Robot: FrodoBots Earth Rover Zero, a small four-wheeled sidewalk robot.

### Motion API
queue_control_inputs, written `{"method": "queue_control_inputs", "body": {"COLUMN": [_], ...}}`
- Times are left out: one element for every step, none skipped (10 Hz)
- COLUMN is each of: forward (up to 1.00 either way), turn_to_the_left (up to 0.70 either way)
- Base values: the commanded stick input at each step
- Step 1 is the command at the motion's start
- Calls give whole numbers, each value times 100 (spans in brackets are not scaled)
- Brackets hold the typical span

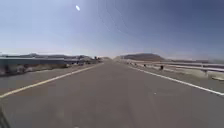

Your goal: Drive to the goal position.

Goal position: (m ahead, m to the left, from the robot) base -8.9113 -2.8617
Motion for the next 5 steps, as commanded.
{"method": "queue_control_inputs", "body": {"forward": [100, 100, 100, 100, 100], "turn_to_the_left": [0, 0, 0, 0, 0]}}
